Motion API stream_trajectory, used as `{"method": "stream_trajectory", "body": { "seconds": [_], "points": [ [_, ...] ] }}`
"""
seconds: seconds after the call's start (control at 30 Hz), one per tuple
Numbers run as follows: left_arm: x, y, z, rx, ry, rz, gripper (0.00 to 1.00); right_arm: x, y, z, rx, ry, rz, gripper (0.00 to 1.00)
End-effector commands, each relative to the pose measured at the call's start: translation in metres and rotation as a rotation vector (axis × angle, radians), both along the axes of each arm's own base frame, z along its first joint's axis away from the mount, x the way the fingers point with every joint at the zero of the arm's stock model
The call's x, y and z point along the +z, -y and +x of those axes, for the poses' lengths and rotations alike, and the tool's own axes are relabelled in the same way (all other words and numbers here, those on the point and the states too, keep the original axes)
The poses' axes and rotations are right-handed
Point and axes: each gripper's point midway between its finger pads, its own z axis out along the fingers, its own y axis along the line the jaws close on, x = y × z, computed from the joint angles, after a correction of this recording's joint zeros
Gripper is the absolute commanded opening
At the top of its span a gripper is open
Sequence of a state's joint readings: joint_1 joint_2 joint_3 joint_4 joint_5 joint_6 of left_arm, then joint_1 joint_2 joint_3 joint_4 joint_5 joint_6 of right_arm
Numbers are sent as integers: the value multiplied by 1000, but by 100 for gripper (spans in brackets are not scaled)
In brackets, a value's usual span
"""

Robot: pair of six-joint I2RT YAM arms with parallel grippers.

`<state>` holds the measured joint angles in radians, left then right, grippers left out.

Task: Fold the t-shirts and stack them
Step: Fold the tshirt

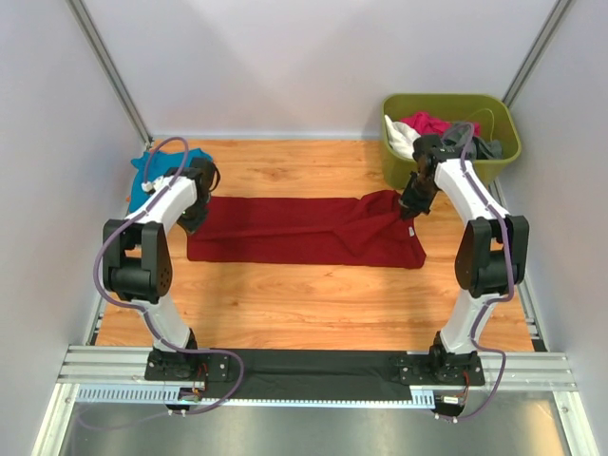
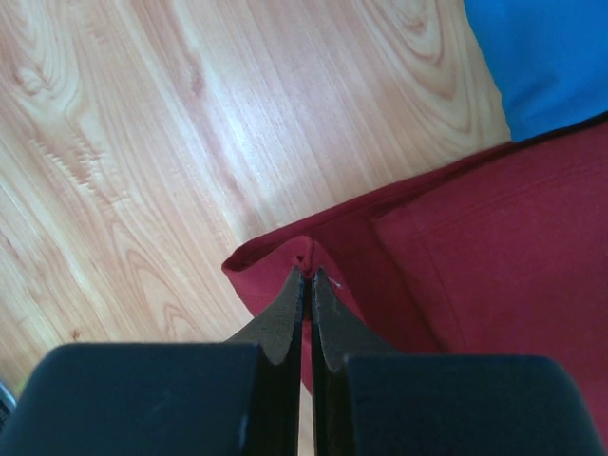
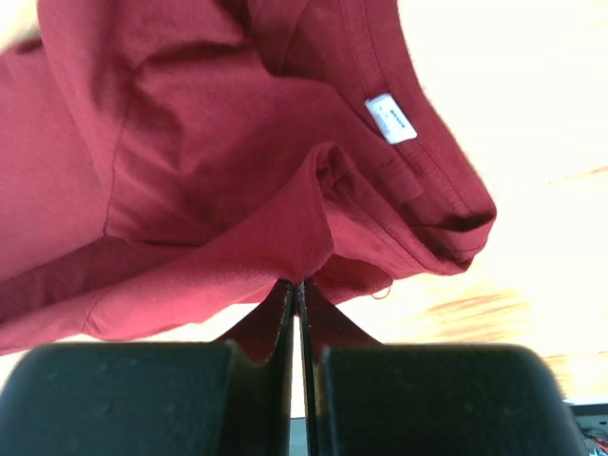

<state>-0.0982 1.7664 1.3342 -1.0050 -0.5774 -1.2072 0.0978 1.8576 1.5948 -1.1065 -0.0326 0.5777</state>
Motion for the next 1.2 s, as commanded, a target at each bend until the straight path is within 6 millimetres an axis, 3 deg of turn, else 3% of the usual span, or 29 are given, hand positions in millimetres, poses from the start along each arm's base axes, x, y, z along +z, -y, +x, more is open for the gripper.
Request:
{"method": "stream_trajectory", "body": {
  "seconds": [0.0, 0.3, 0.63, 0.9, 1.0, 1.03, 1.07, 1.1, 1.13, 1.17],
  "points": [
    [11, -9, 11, 4, 16, 49, 0, 13, 12, 17, -8, 58, -31, 0],
    [4, -12, 28, -17, 6, 78, 0, -11, 15, 20, -11, 24, -35, 0],
    [-1, -14, 48, -37, 7, 106, 0, -25, 25, 37, -15, 40, -86, 0],
    [-8, -17, 53, -48, -27, 122, 0, -43, 25, 44, 8, 15, -96, 0],
    [-7, -16, 50, -47, -42, 119, 14, -39, 24, 47, 20, 19, -96, 0],
    [-1, -16, 50, -50, -25, 116, 34, -33, 25, 51, 21, 34, -96, 4],
    [0, -15, 49, -64, -27, 112, 43, -29, 24, 52, 25, 41, -95, 7],
    [4, -15, 50, -69, -7, 109, 58, -22, 23, 53, 31, 56, -88, 14],
    [16, -14, 50, -76, 25, 103, 64, -17, 21, 53, 33, 64, -78, 20],
    [18, -12, 46, -93, 27, 92, 69, -13, 18, 51, 36, 71, -61, 35]
  ]
}}
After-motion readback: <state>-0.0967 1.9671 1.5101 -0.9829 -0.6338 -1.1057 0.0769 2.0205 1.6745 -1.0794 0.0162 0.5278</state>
